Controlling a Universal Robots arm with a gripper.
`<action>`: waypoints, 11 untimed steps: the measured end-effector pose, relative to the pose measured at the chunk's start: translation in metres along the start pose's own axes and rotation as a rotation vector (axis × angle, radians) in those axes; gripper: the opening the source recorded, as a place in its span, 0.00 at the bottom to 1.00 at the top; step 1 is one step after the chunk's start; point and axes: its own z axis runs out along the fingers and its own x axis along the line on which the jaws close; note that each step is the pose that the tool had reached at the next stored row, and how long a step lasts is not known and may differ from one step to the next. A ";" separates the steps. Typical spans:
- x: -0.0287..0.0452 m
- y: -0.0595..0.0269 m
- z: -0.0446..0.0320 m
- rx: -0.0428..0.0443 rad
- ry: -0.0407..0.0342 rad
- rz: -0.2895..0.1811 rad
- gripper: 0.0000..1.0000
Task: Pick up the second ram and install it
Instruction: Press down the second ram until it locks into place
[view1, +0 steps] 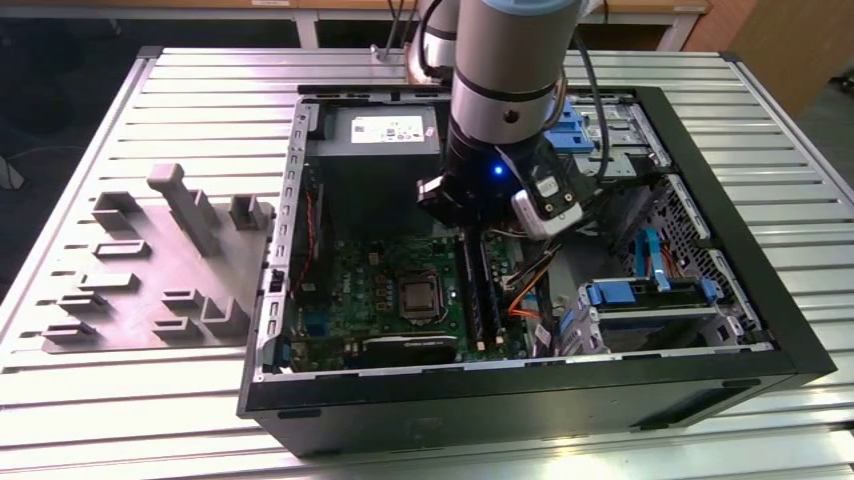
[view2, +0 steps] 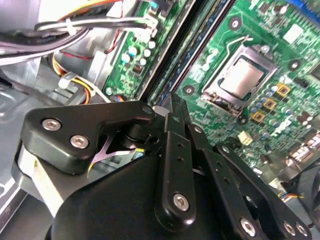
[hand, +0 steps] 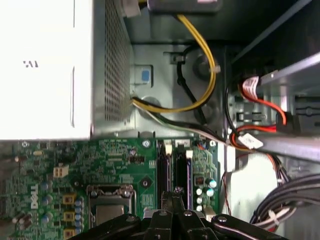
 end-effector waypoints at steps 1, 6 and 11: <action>0.0001 0.0016 0.0001 0.0000 0.0000 0.000 0.10; -0.0002 0.0044 0.0015 0.0000 0.0000 0.000 0.10; -0.0004 0.0045 0.0051 -0.0005 0.0001 0.000 0.10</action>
